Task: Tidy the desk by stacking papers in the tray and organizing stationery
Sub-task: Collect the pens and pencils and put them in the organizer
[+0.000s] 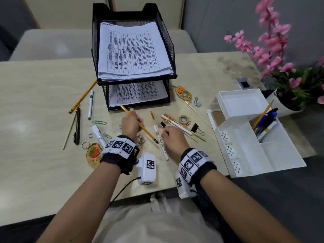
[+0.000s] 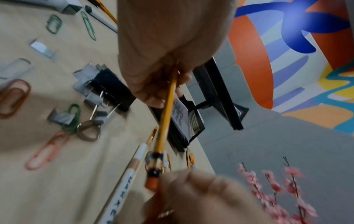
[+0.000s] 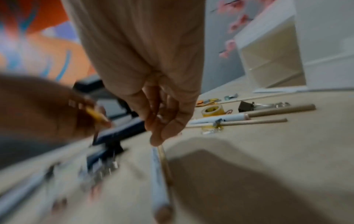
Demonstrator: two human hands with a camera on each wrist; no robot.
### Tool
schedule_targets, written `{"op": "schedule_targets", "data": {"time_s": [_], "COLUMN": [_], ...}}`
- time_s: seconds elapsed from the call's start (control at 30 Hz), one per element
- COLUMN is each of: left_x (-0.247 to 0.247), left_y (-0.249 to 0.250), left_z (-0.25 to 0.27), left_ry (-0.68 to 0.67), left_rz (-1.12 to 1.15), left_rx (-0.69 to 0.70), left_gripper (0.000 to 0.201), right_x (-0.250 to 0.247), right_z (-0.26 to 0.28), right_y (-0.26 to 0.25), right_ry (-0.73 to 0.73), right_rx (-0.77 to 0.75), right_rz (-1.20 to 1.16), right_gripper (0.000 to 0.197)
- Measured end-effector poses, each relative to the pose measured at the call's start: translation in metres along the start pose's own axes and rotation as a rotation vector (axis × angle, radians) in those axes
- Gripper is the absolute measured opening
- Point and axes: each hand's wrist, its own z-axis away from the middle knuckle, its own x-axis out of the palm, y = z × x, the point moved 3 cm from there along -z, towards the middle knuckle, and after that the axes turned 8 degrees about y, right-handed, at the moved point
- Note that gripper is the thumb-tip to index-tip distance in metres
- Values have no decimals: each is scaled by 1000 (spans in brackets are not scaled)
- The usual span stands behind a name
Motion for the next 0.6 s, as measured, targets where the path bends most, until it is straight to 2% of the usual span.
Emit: {"op": "schedule_targets", "data": {"time_s": [0.07,0.13,0.23,0.33,0.37,0.43,0.53,0.6], "left_x": [-9,-15,-20,-11,-5,7,22,25], "left_y": [4,4,-5,-13,-15,-18,-16,-10], "left_z": [-7,-14,-22,-15,-10,2,14,15], "left_ry": [76,123,100,-55,-115,-240,-395,-389], "left_rz": [-4,-103,-206,-196,-178,-138,-62,-55], "left_rx": [4,49,61,-37,-78,-143,-167,-117], "left_gripper": [42,41,31,29,28,29,35,38], "right_x": [13,21,18,11,9,8,9,5], "right_z": [6,13,17,15,13,12,15,11], "right_y": [4,5,9,14,14,10,-8,-11], "right_ry": [-57,-99,-67,-41,-20,22,-9,-51], "right_rx": [-21,-68,-59,22,53,78,-3,-57], "right_rz": [194,363,450,342,244,15,-105,-95], "right_gripper": [15,19,23,14,11,17,13,17]}}
